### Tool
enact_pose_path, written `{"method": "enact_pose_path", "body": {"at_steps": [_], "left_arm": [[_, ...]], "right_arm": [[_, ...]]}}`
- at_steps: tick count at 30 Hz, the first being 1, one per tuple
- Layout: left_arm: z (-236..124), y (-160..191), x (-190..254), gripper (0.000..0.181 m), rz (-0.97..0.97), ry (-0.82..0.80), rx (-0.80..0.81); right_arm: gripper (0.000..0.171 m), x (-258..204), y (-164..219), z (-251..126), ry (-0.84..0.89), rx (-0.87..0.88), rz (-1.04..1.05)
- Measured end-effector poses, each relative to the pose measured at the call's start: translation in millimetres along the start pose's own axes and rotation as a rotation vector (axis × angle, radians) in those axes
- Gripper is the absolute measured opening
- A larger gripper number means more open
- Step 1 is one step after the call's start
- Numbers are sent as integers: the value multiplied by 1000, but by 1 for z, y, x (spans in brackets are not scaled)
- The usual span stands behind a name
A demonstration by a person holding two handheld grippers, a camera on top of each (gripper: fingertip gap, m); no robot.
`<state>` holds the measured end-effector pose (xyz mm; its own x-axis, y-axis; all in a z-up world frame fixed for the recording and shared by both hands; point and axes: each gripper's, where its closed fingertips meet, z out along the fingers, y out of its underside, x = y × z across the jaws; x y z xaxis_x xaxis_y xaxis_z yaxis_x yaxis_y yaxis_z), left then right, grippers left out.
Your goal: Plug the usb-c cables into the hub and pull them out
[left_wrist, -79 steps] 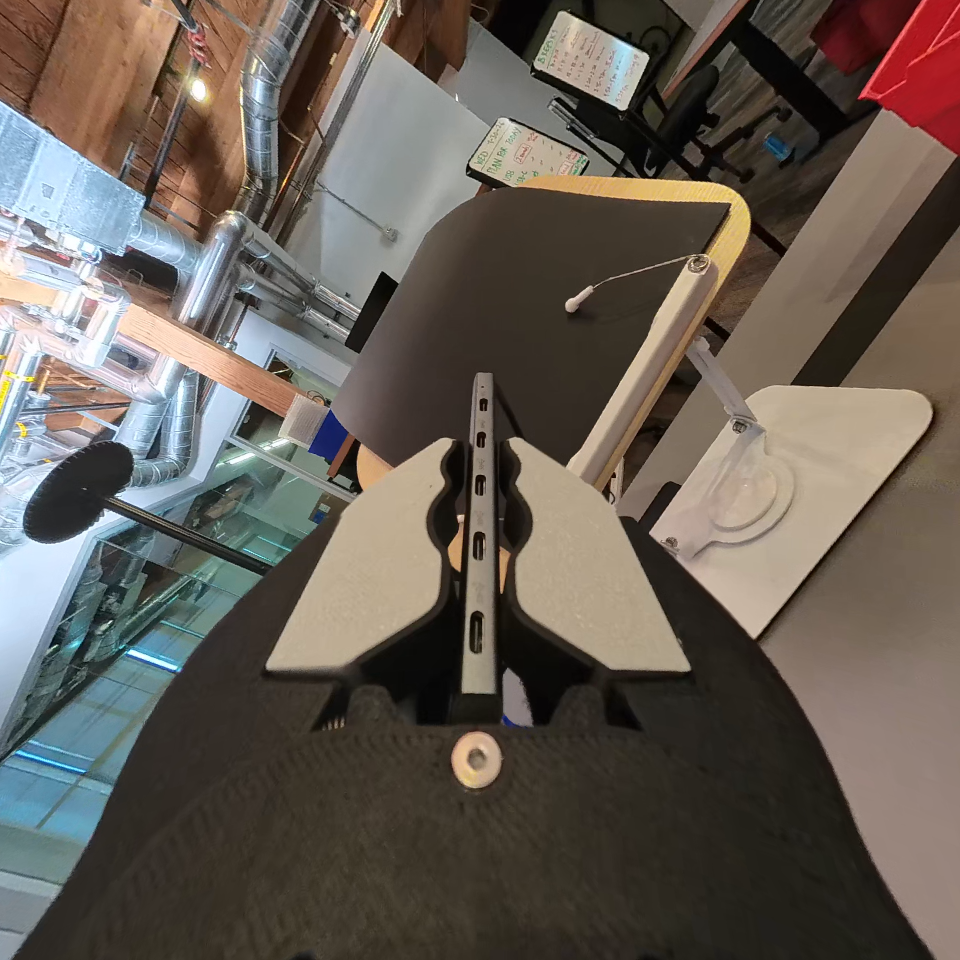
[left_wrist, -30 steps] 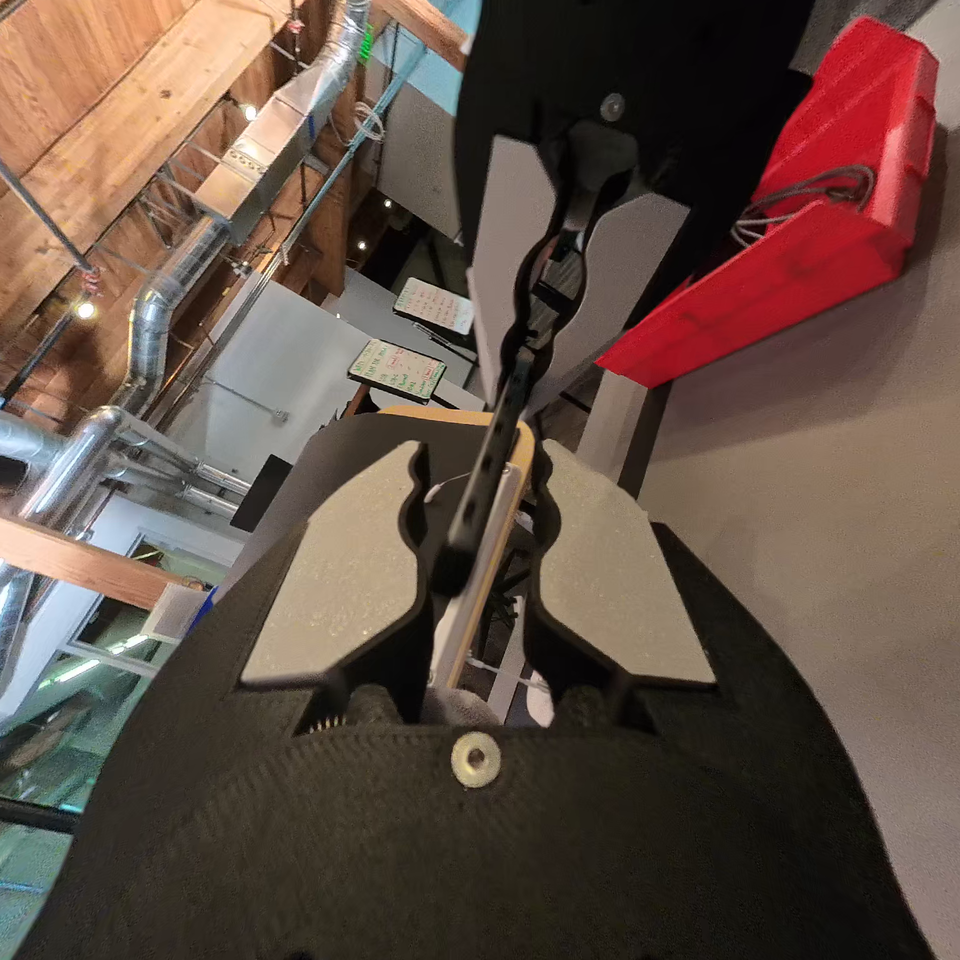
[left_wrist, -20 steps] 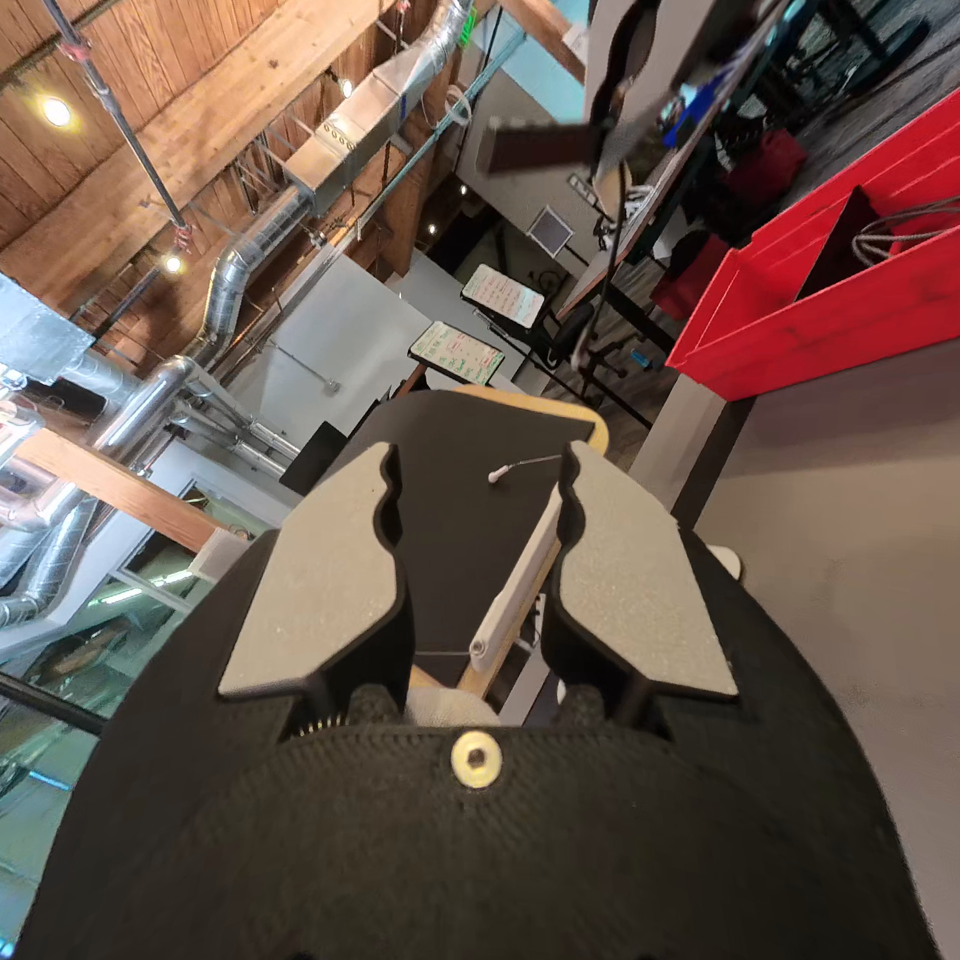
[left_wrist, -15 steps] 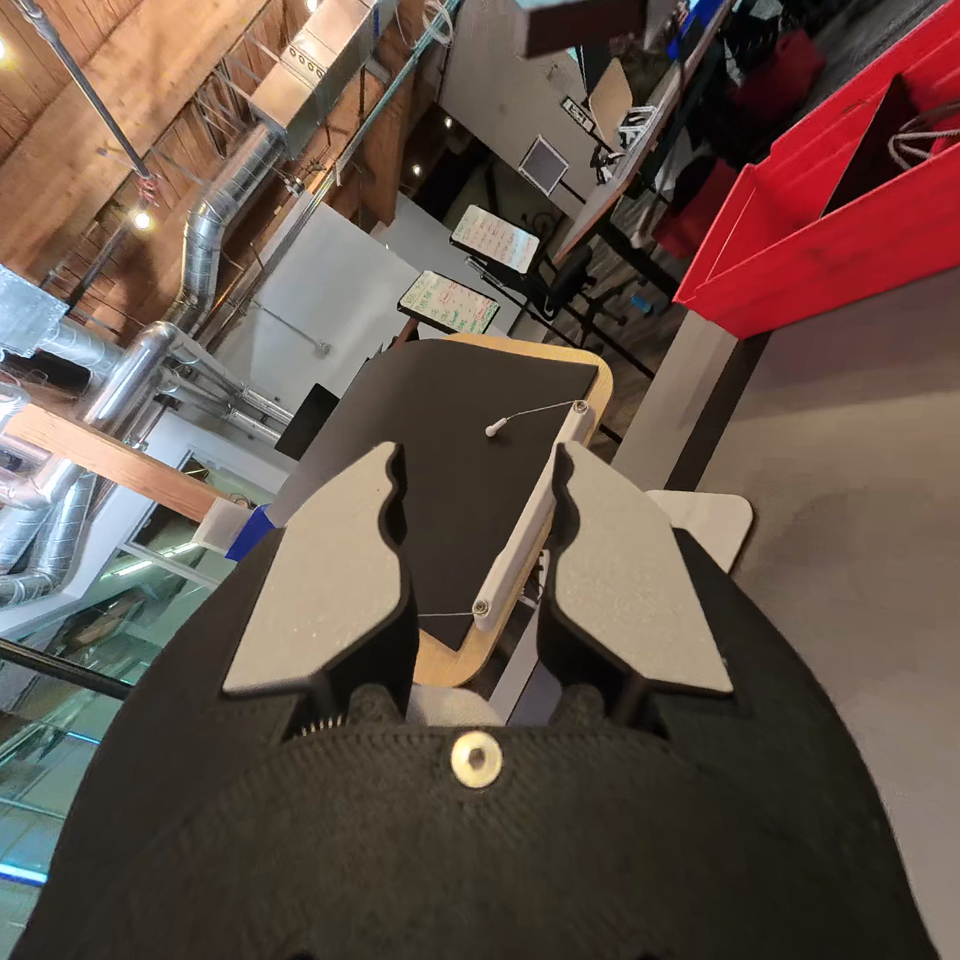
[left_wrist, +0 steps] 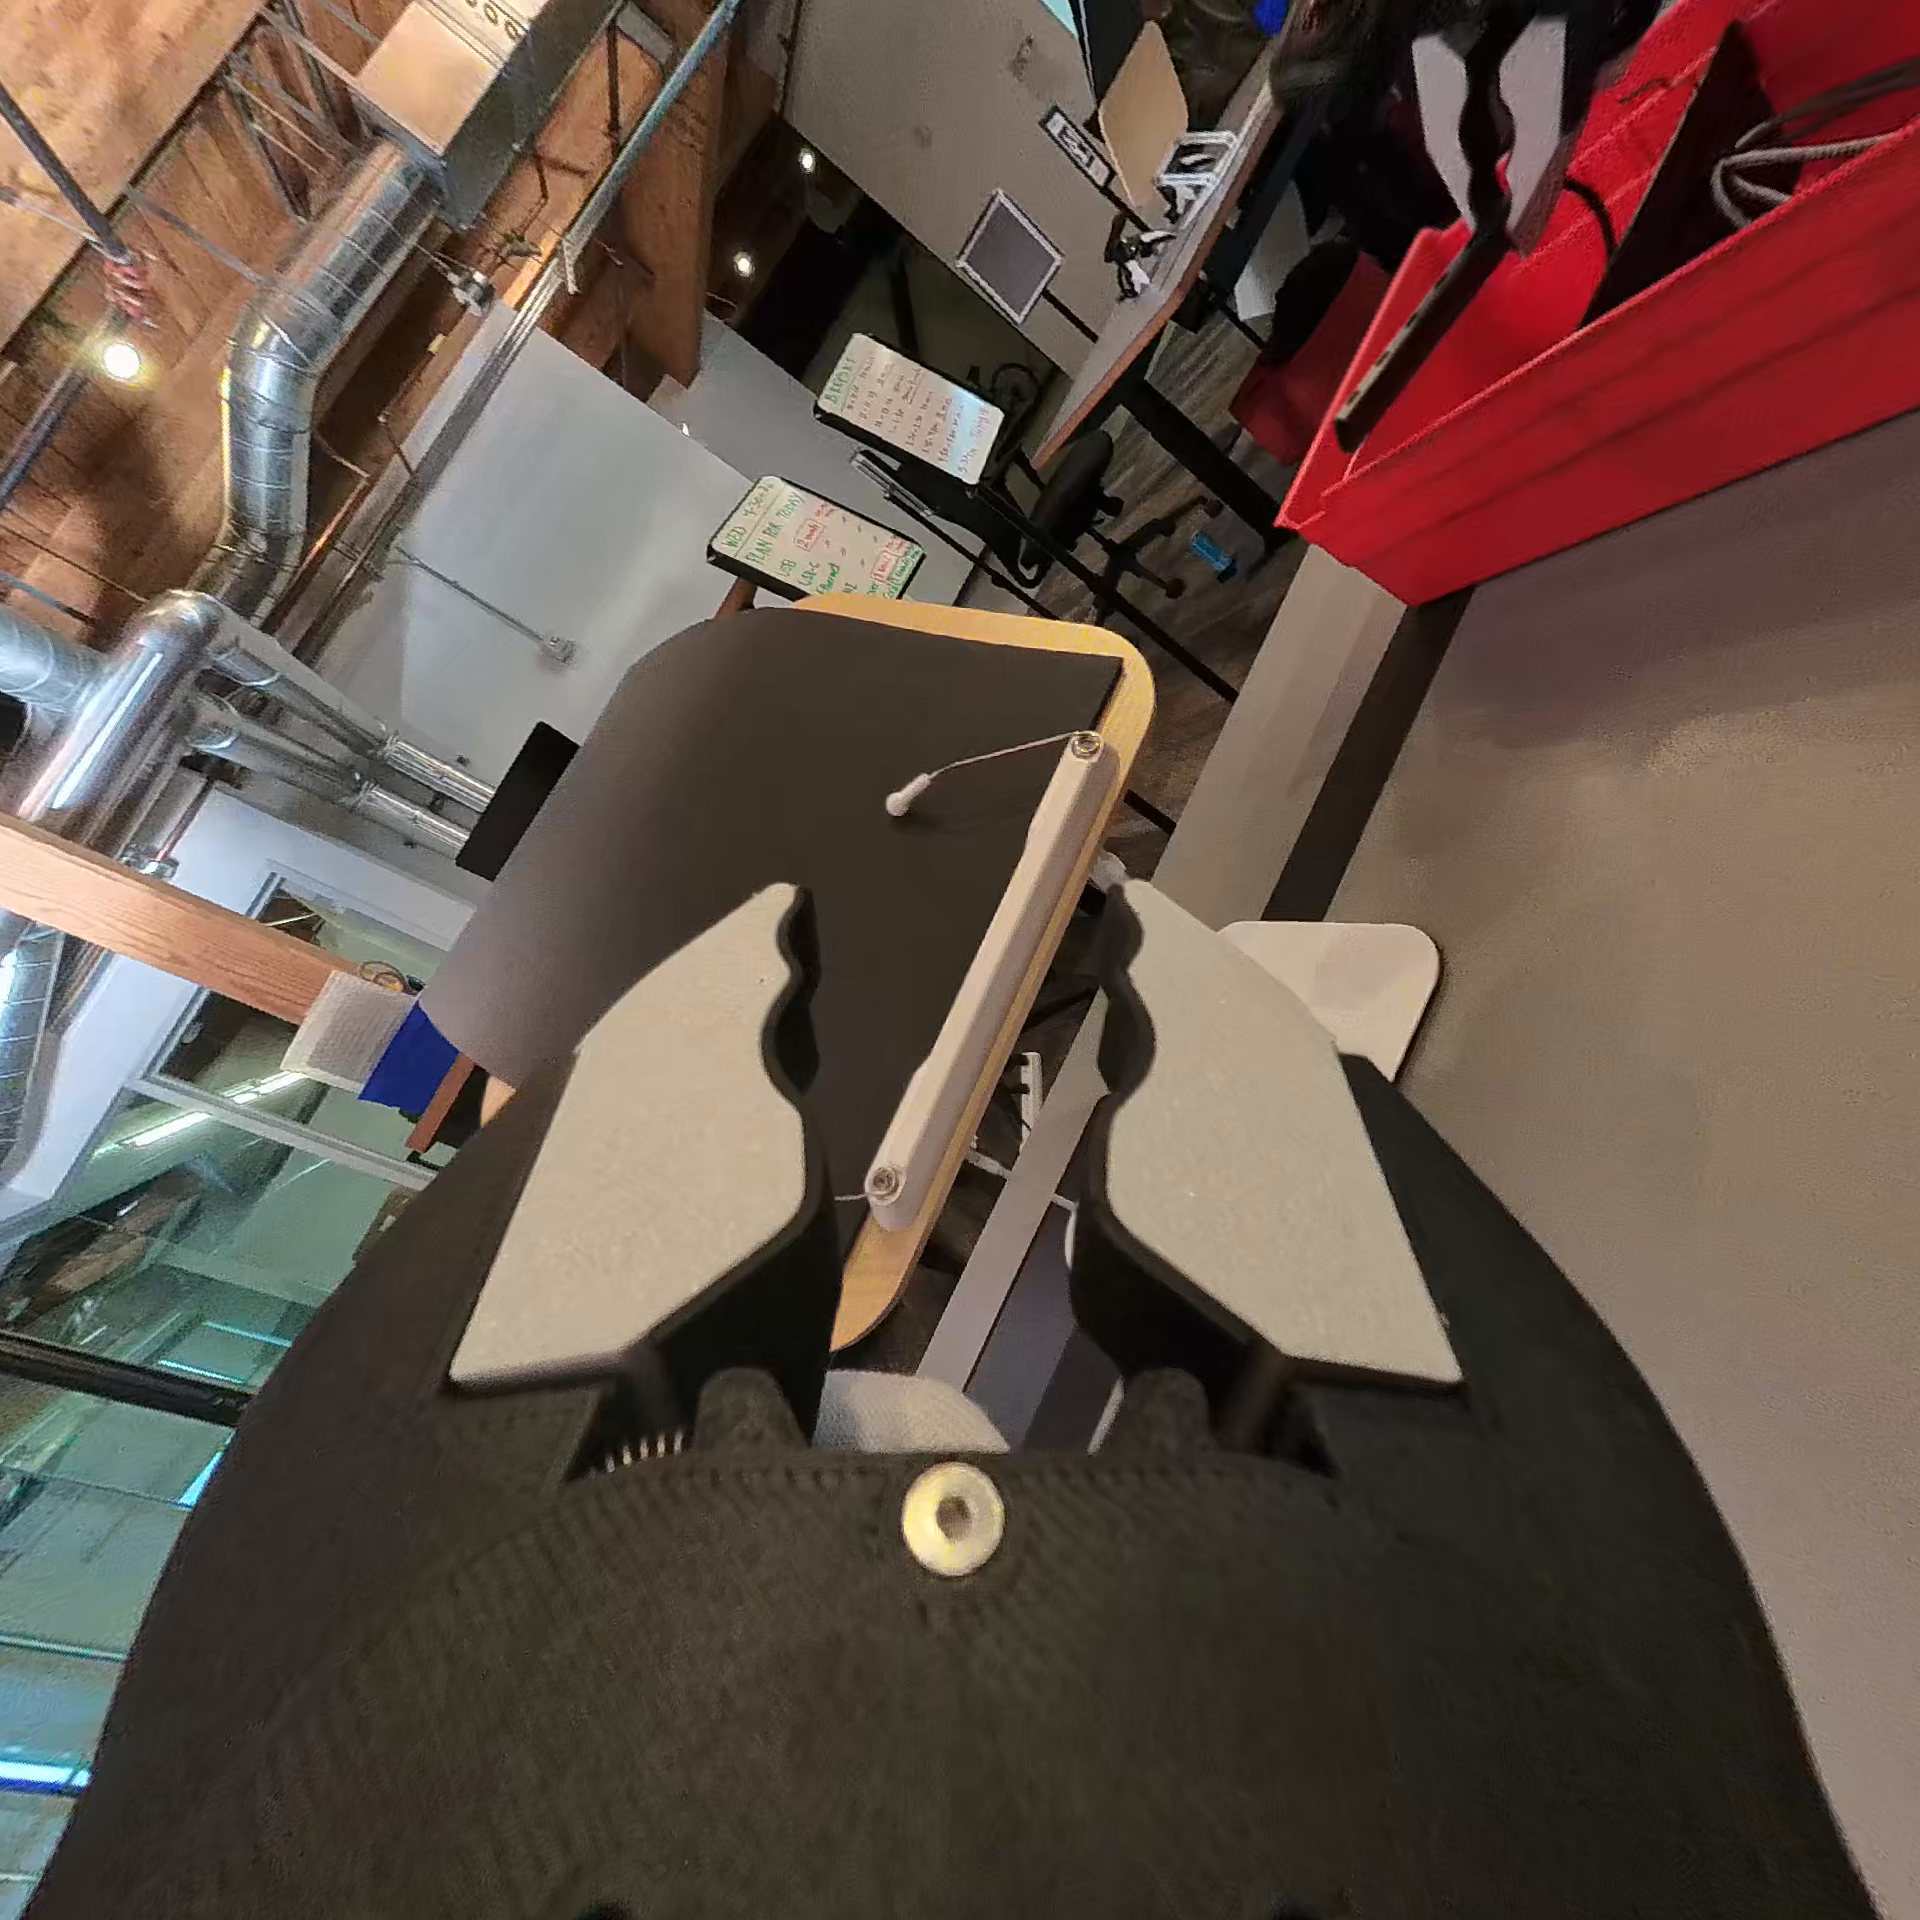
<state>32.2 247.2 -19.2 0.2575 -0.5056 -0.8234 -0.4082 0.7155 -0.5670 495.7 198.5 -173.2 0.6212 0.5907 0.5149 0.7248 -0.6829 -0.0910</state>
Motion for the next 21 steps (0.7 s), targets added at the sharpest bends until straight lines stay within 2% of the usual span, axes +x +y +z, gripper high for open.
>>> {"method": "enact_pose_path", "body": {"at_steps": [6, 10, 12, 13, 15, 18, 21], "left_arm": [[5, 8, 12, 52, 2, 55, -24], [8, 12, 21, 52, 8, 89, -38], [9, 13, 24, 53, 12, 102, -45], [9, 14, 26, 53, 9, 112, -49], [9, 15, 28, 54, -10, 136, -55], [9, 14, 26, 55, -15, 131, -53], [7, 13, 20, 55, -17, 107, -48]], "right_arm": [[7, 2, 27, 43, -41, -287, -105], [8, 5, 35, 59, -58, -430, -96], [14, -1, 34, 63, -105, -454, -69], [25, -1, 33, 62, -114, -458, -62], [63, 3, 26, 57, -100, -434, -14], [68, 14, 10, 34, -35, -370, 4], [62, 32, -8, -15, 103, -311, 45]]}}
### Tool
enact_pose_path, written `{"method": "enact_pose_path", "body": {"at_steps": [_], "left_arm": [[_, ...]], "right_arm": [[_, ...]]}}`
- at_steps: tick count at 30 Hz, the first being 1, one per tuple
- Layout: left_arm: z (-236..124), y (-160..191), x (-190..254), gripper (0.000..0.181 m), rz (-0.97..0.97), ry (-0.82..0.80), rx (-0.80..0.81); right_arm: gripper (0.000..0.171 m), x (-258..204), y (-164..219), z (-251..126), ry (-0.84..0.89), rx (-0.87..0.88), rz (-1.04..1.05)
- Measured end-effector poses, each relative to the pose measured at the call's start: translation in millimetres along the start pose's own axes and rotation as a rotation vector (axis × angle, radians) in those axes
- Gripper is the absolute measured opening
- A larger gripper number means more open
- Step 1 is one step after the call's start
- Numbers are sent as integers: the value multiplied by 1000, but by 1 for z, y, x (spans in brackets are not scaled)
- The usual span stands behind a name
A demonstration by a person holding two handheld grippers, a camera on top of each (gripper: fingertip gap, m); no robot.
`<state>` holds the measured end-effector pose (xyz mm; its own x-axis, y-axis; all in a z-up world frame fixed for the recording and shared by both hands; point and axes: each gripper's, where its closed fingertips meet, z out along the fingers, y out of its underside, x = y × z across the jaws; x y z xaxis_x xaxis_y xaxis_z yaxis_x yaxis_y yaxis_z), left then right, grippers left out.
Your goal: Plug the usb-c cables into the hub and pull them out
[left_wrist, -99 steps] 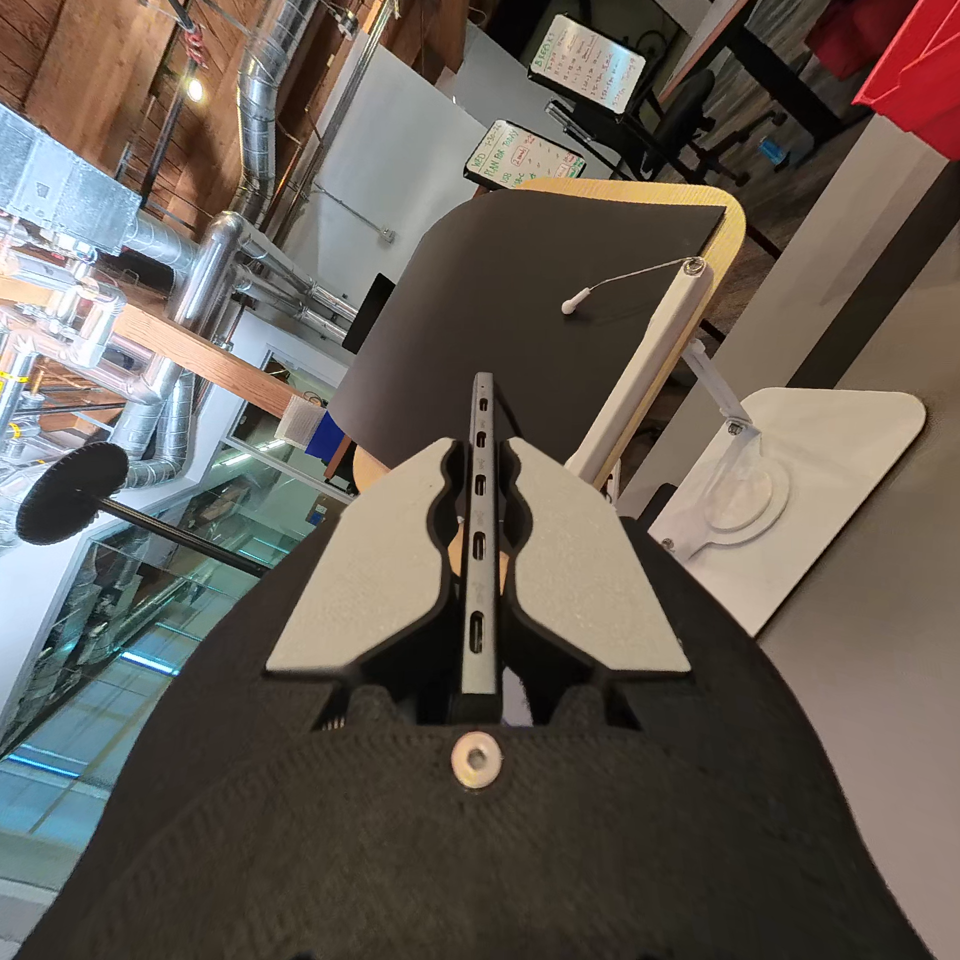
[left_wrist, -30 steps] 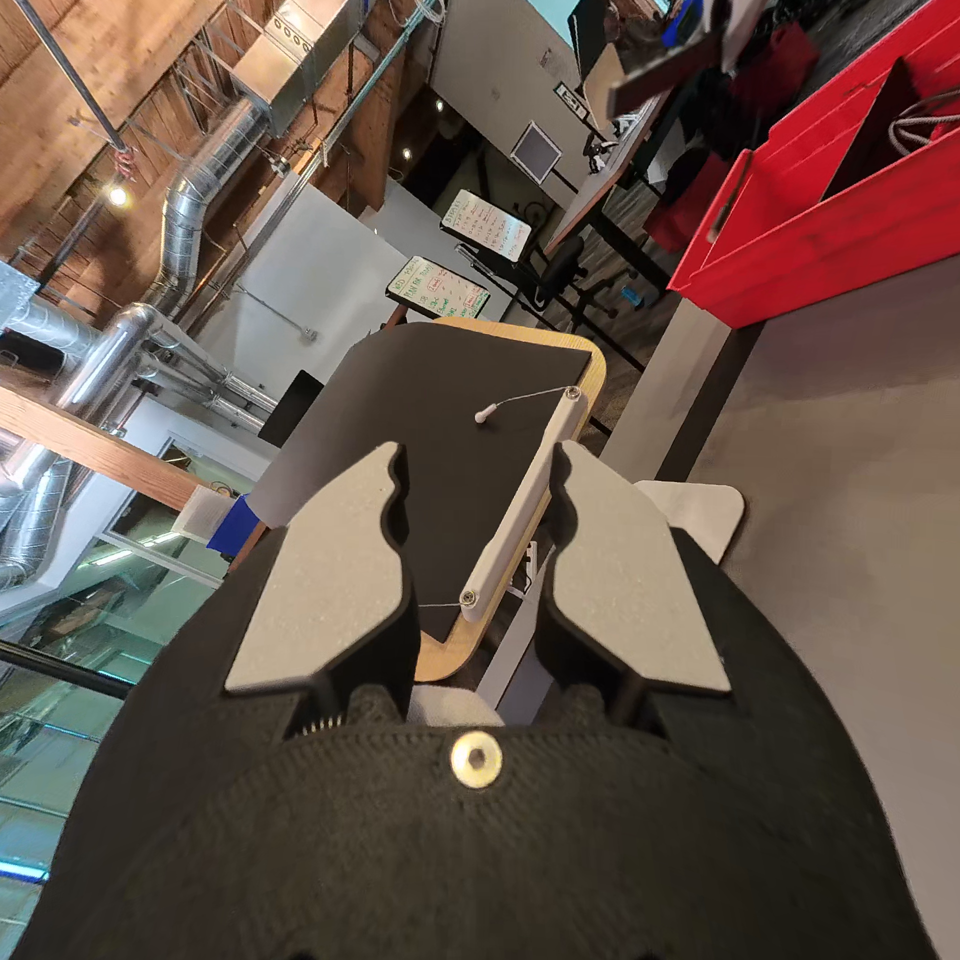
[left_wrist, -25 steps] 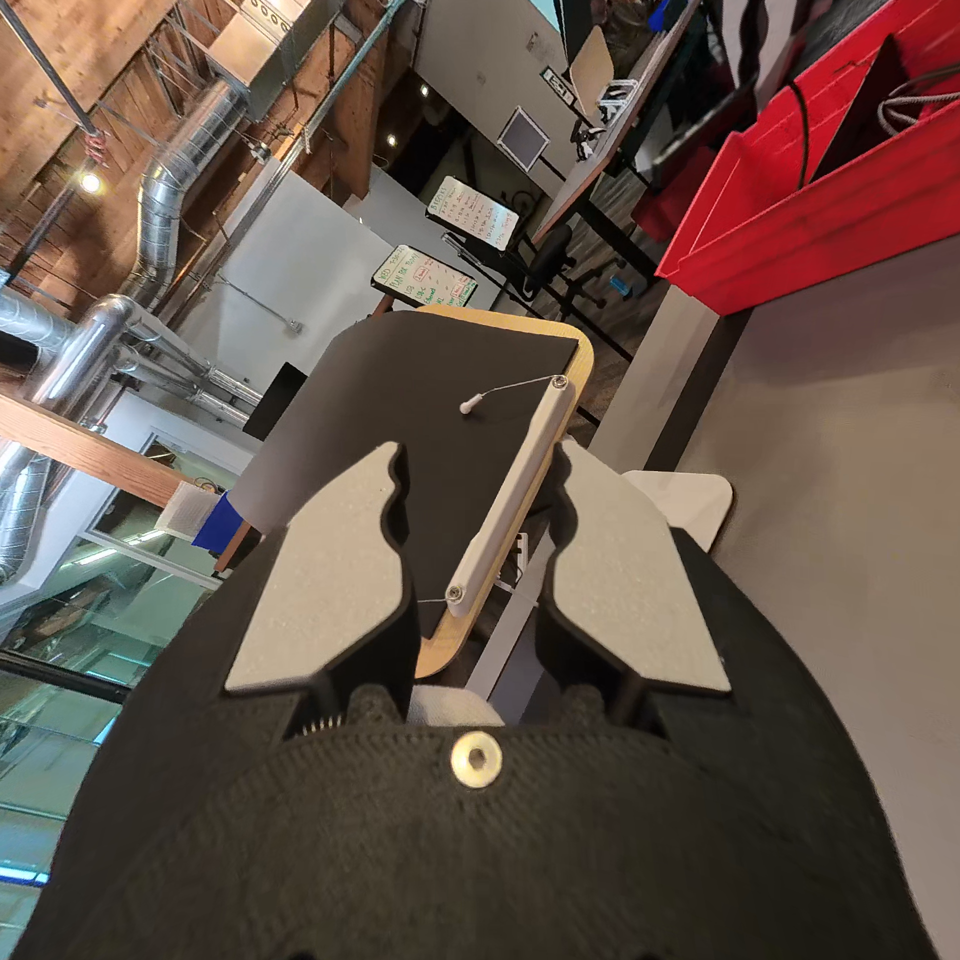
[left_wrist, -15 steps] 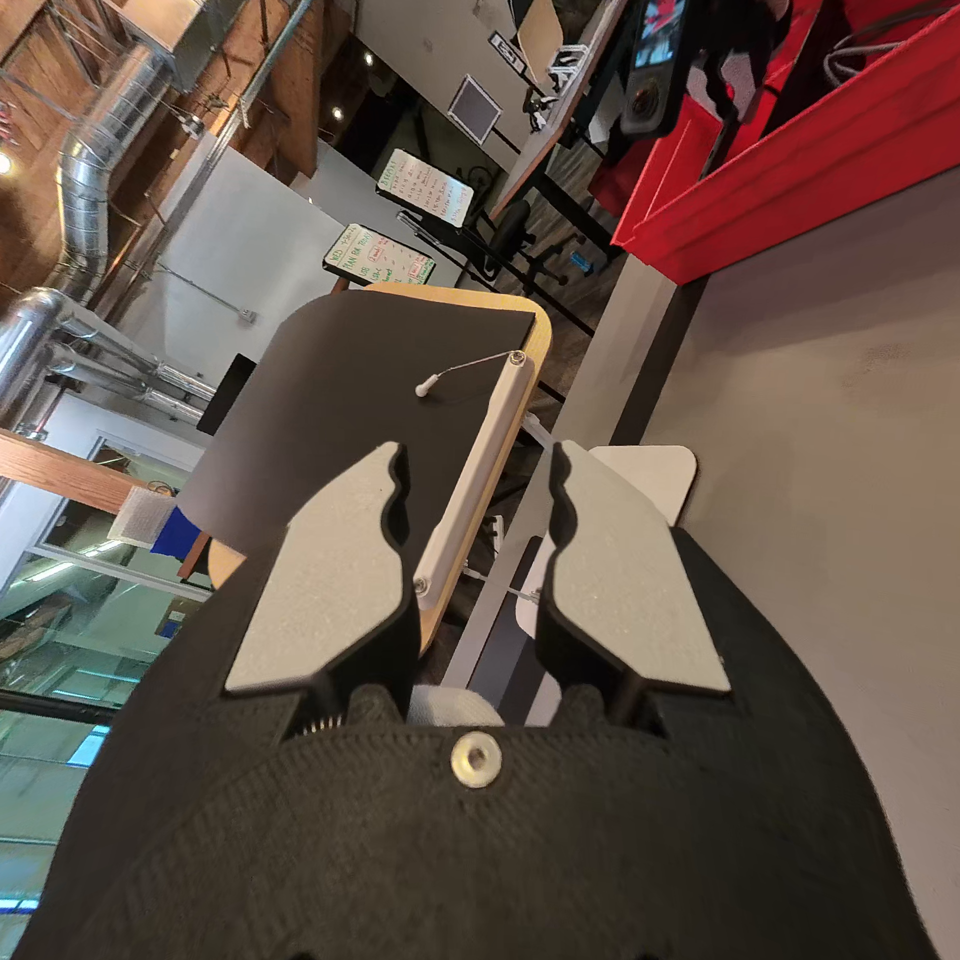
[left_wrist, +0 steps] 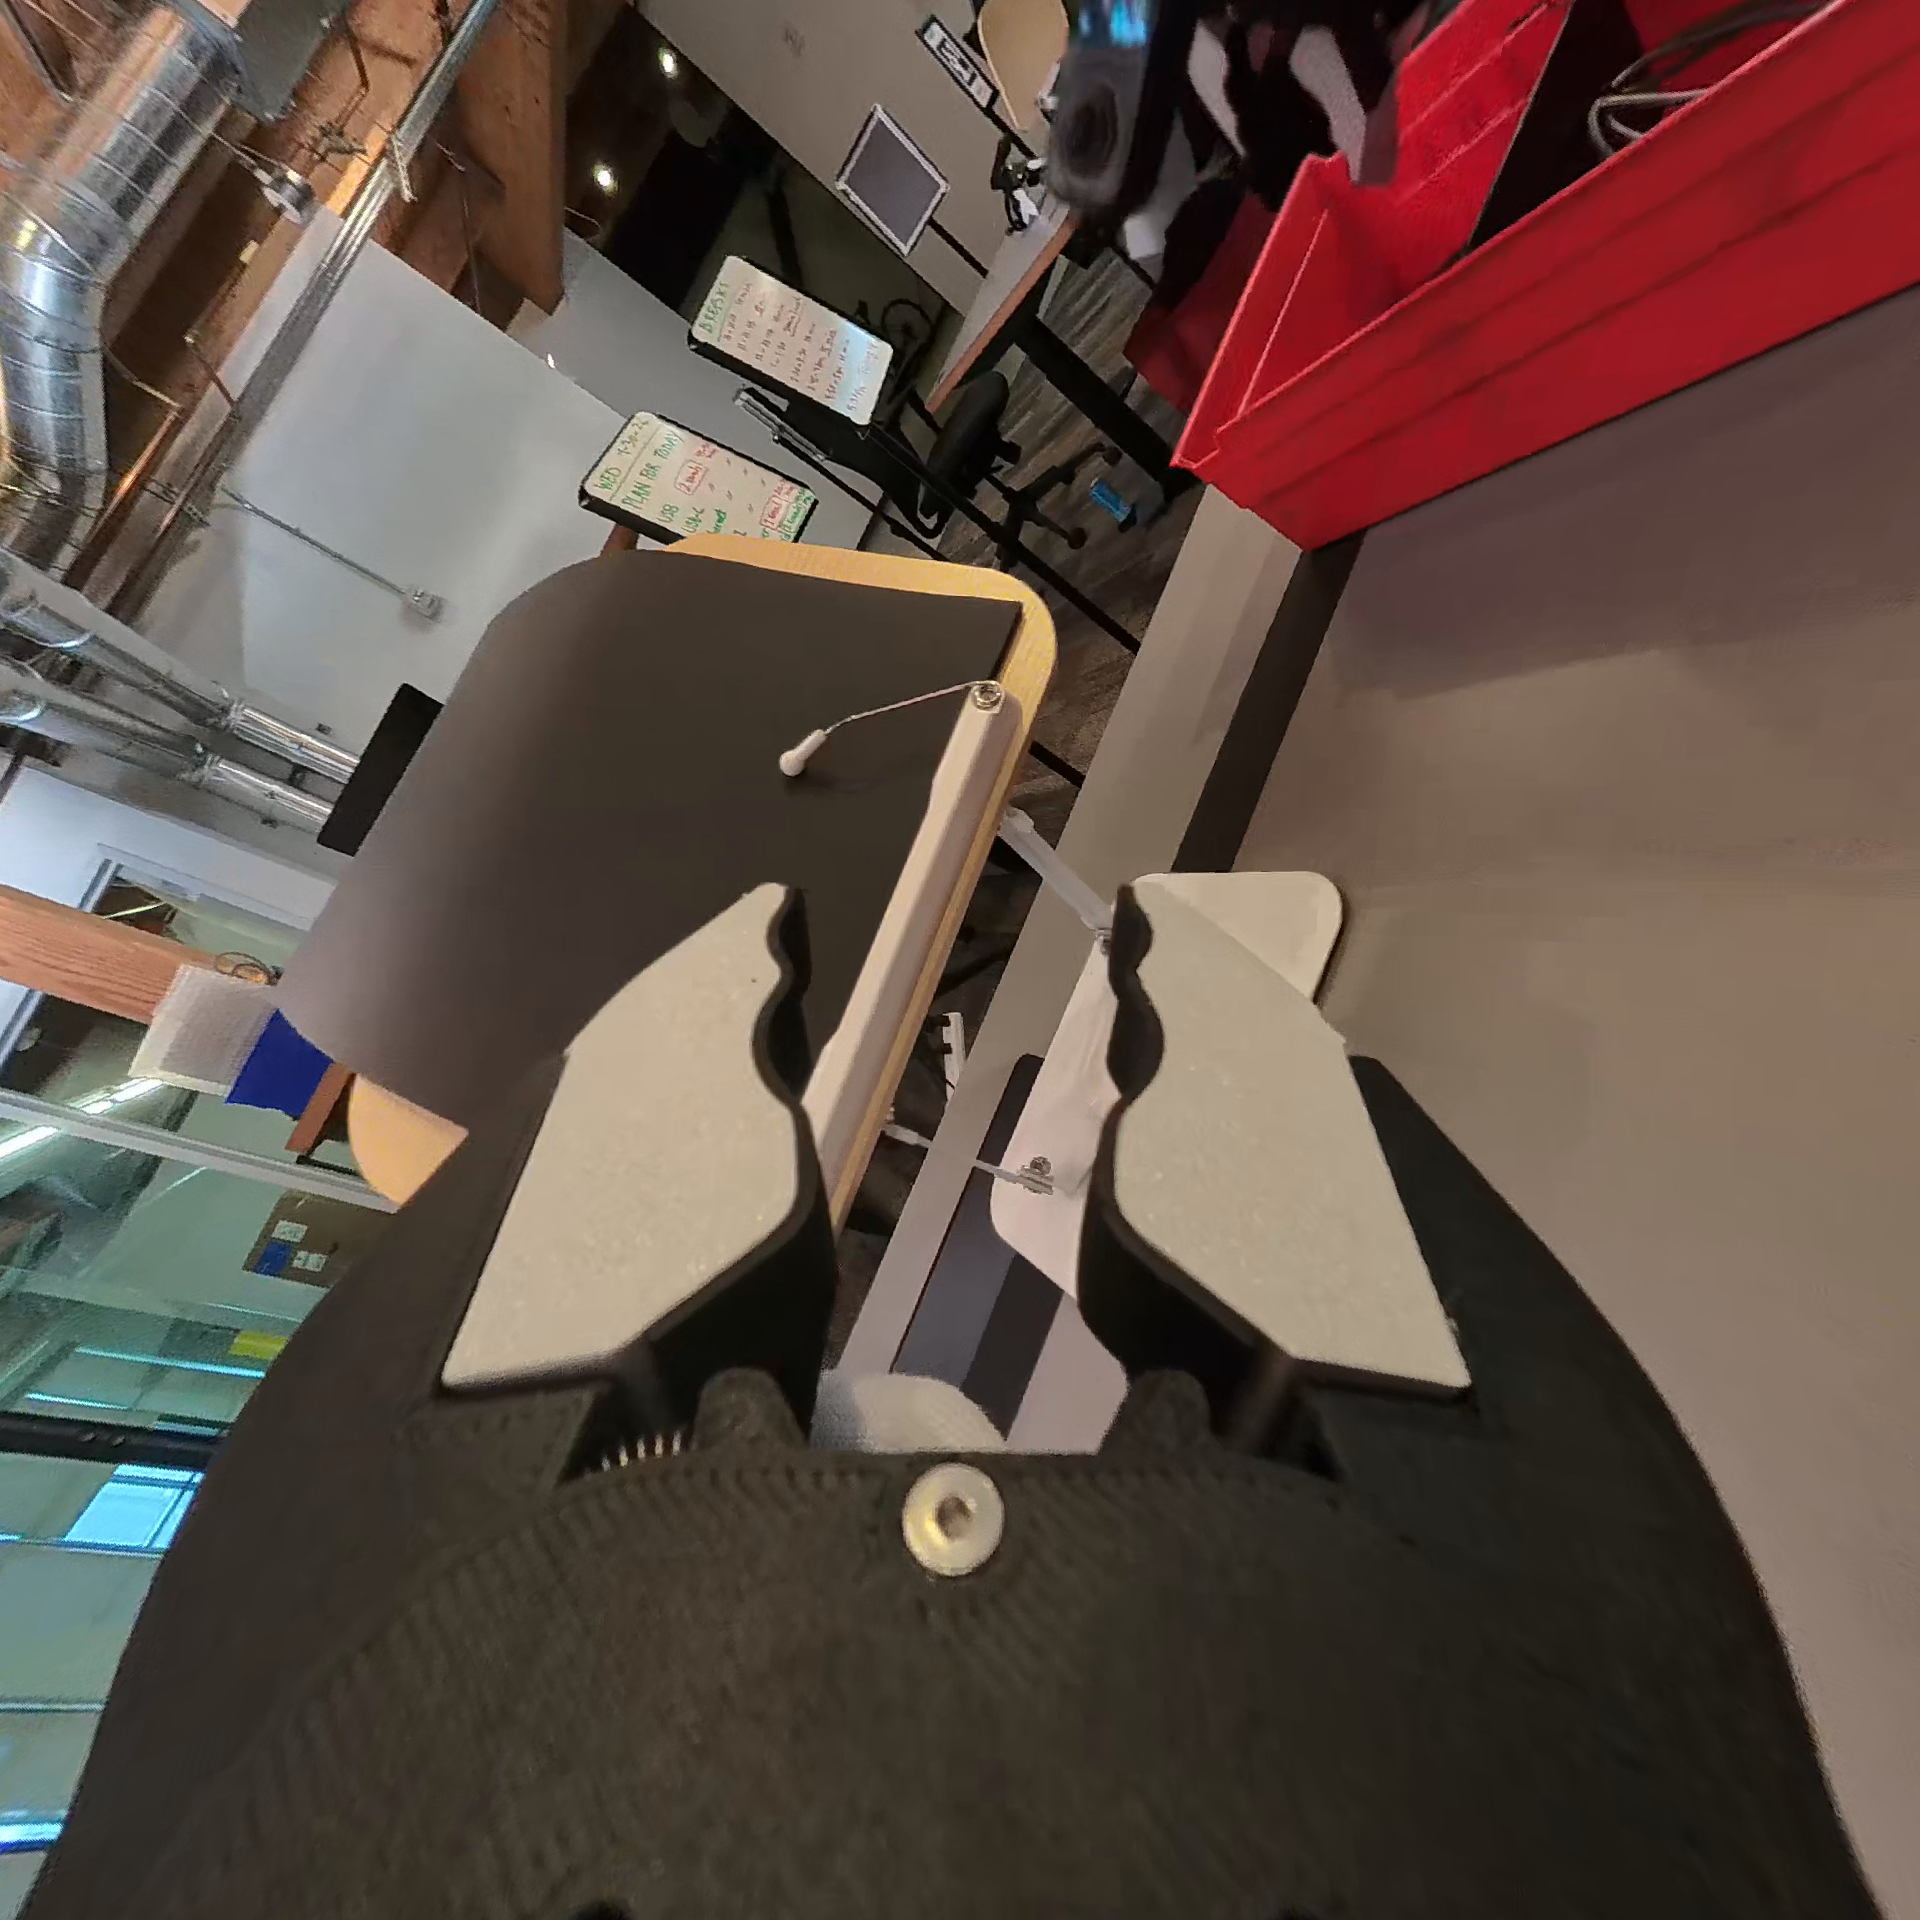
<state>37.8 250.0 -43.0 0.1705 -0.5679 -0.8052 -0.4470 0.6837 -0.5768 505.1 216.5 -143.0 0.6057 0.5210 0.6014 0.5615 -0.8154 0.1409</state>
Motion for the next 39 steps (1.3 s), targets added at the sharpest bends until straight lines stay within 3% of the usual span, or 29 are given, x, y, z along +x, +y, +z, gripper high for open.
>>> {"method": "enact_pose_path", "body": {"at_steps": [6, 10, 12, 15, 20, 24, 33, 35, 39], "left_arm": [[-17, 0, -37, 53, -22, -116, -8], [-43, 17, -82, 49, 7, -237, -67], [-59, 50, -112, 48, 54, -285, -176], [-87, 127, -153, 45, 138, -275, -417], [-139, 300, -190, 41, 171, -147, -860], [-141, 382, -172, 44, 172, 11, -983], [-116, 457, -156, 33, 110, 106, -1061], [-114, 464, -154, 16, 127, 114, -1057], [-115, 463, -156, 6, 81, 98, -1033]], "right_arm": [[40, 2, -61, -169, 225, 399, 147], [34, -39, -122, -274, 270, 724, 163], [35, -67, -153, -310, 243, 872, 138], [35, -111, -195, -347, 159, 1070, 77], [35, -155, -231, -348, 48, 1217, 26], [35, -168, -243, -324, -32, 1231, 23], [35, -167, -247, -303, -36, 1209, 17], [34, -167, -247, -302, -36, 1213, 12], [34, -165, -244, -299, -30, 1209, 18]]}}
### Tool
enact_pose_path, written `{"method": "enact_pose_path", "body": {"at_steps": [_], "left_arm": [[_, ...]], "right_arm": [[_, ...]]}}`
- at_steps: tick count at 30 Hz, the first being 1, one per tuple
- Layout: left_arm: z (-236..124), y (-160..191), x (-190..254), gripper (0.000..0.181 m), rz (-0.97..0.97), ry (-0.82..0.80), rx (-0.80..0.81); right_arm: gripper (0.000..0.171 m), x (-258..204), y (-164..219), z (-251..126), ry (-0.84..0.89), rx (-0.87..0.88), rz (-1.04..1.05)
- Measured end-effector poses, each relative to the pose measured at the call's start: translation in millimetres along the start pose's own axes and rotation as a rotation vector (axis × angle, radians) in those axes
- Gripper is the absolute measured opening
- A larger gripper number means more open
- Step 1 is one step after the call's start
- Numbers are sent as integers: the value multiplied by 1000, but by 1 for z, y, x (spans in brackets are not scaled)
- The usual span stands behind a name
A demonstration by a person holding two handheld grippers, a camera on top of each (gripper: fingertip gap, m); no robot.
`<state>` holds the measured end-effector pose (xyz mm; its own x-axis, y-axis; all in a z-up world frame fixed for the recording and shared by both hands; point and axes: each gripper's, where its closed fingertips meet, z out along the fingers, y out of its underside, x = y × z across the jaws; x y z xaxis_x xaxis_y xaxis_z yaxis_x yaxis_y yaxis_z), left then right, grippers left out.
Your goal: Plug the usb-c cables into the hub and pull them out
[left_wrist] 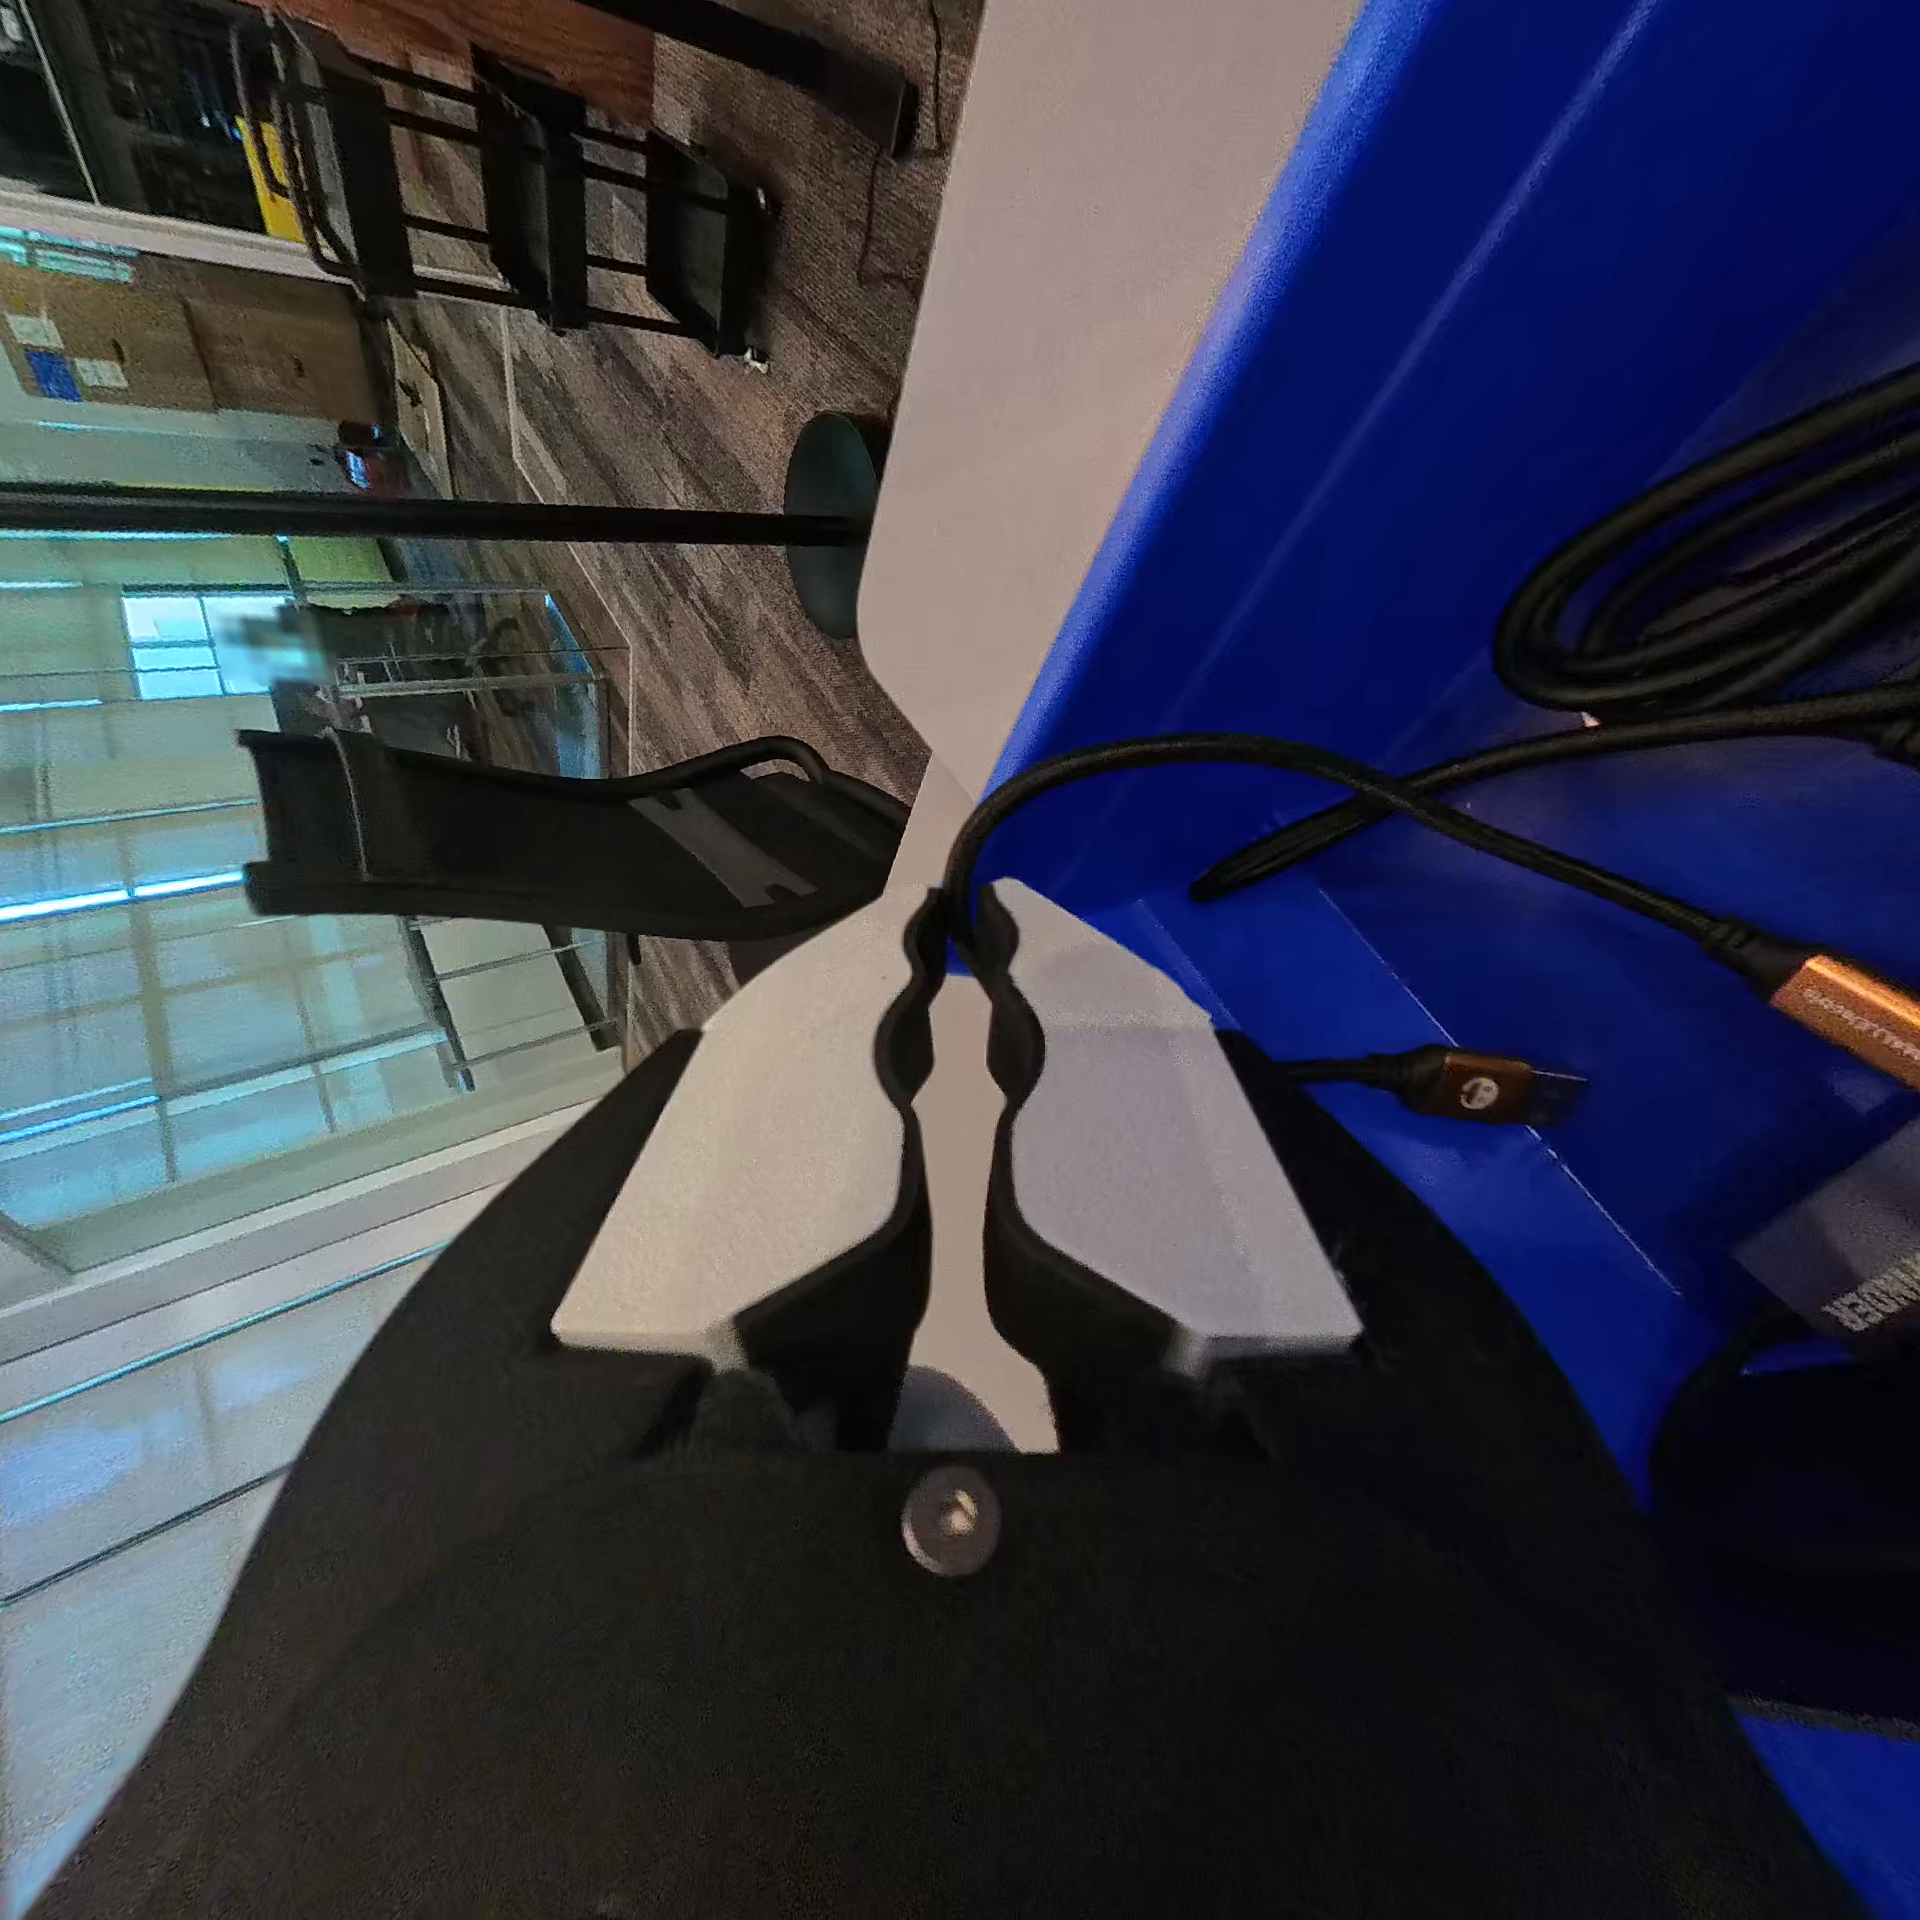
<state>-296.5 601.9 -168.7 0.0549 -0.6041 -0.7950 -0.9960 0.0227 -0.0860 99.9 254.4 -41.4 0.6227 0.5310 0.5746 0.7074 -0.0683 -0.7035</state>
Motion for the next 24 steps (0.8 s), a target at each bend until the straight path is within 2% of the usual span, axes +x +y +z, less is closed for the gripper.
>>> {"method": "enact_pose_path", "body": {"at_steps": [5, 14, 19, 24], "left_arm": [[-17, -1, -14, 5, -45, -58, 51], [-100, -11, -55, 5, -143, -211, 147], [-117, -12, -60, 5, -165, -226, 160], [-153, -19, -87, 5, -193, -317, 202]], "right_arm": [[34, 2, -1, -1, 8, 7, -1], [31, -6, -22, -1, -12, 94, -10], [31, -13, -20, 8, -17, 50, -50], [32, -24, -36, 12, -62, 118, -37]]}}
